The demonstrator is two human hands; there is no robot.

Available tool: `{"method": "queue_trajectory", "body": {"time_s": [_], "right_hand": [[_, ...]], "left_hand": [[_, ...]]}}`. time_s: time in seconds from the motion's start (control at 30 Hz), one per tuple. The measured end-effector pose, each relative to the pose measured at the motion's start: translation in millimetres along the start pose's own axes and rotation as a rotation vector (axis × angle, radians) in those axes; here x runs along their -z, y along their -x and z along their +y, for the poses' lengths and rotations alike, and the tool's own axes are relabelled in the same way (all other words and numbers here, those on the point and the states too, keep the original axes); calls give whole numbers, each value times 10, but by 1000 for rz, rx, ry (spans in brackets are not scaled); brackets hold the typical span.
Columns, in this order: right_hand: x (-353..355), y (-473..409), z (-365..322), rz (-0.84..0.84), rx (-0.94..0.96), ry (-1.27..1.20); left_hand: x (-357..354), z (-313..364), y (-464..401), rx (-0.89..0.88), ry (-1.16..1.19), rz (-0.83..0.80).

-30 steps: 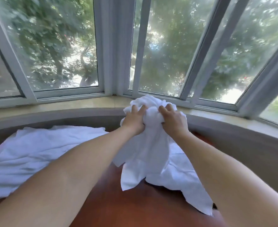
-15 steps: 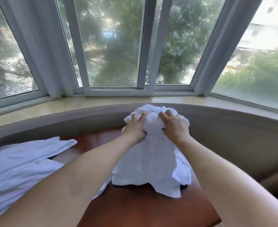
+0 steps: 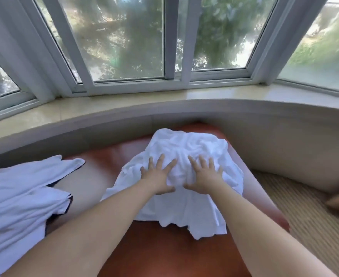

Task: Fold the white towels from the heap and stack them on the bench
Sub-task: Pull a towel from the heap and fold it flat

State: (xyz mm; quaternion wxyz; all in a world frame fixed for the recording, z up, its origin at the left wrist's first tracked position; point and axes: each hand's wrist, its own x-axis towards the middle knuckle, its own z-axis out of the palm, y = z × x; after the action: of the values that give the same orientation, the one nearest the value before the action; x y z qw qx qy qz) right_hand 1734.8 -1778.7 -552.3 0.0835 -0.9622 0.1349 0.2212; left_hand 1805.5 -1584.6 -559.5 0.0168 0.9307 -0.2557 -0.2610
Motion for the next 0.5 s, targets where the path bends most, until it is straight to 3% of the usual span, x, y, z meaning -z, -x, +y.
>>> {"method": "queue_trajectory", "body": {"time_s": [0.23, 0.5], "right_hand": [[-284, -387, 138, -57, -3, 26], [-587, -792, 191, -19, -20, 59]], "left_hand": [[-134, -28, -399, -17, -54, -103], [-461, -82, -817, -32, -31, -67]]}}
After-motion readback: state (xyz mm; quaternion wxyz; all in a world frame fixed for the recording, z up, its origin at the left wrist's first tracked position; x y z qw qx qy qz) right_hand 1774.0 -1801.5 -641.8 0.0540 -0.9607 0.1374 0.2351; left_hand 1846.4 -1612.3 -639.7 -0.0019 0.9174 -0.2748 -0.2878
